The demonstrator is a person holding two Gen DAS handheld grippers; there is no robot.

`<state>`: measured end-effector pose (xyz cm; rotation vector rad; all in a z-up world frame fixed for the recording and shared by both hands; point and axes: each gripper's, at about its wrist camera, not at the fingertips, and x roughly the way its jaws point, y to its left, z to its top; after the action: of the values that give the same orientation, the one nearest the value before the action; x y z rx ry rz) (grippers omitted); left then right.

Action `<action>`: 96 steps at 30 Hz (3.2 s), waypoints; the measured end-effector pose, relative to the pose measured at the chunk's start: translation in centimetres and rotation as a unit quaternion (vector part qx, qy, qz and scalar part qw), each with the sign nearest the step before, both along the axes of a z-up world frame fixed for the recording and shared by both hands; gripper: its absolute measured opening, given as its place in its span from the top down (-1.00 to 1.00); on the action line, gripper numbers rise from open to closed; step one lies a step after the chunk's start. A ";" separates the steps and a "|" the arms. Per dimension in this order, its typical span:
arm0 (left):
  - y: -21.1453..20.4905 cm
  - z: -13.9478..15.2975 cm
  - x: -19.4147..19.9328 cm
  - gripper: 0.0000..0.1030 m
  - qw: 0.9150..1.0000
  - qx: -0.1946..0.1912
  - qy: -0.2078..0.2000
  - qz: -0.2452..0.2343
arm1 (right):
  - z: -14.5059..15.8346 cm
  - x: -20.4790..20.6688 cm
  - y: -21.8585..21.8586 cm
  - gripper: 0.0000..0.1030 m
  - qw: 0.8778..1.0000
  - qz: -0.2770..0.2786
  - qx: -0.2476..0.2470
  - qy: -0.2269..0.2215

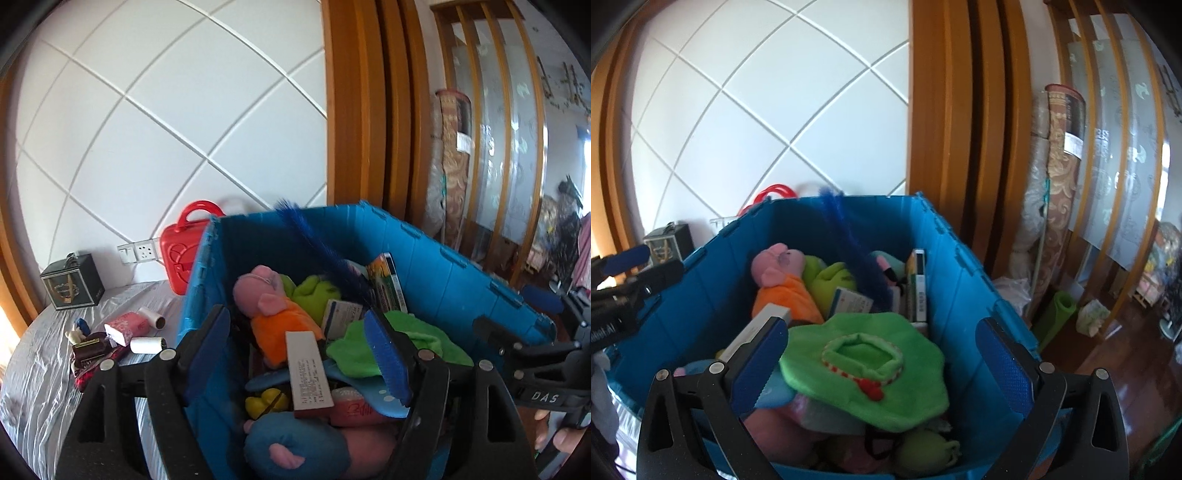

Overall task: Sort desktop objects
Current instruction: 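Open both grippers over the bin and move them back over the bed, then grasp the brown syrup bottle with the left gripper while the right grasps the white paper roll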

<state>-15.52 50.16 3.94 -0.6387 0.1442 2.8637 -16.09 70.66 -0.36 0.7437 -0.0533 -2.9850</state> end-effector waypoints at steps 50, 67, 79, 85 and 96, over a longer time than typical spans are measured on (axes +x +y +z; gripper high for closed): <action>-49.8 -7.8 0.9 -0.47 0.969 0.054 -0.112 0.214 | -2.1 -5.6 -44.1 -1.00 0.982 0.172 -0.018 -0.079; -51.1 -11.8 -12.9 -0.47 0.962 -0.010 -0.189 0.197 | -10.4 -17.3 -43.6 -1.00 0.967 0.159 -0.026 -0.197; -51.5 -19.3 -28.6 -0.47 0.947 -0.112 -0.289 0.088 | -15.7 -25.6 -47.8 -1.00 0.953 0.140 -0.013 -0.269; -51.3 -23.8 -33.7 -0.47 0.931 -0.123 -0.339 0.048 | -18.5 -30.7 -50.1 -1.00 0.941 0.162 0.017 -0.296; -51.1 -28.7 -38.6 -0.47 0.918 -0.105 -0.383 -0.004 | -23.5 -38.8 -54.9 -1.00 0.912 0.226 0.121 -0.321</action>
<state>-54.10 -0.96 -24.72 -1.7218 0.3207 2.3791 -54.88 15.72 -23.86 1.4967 0.4039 -2.2232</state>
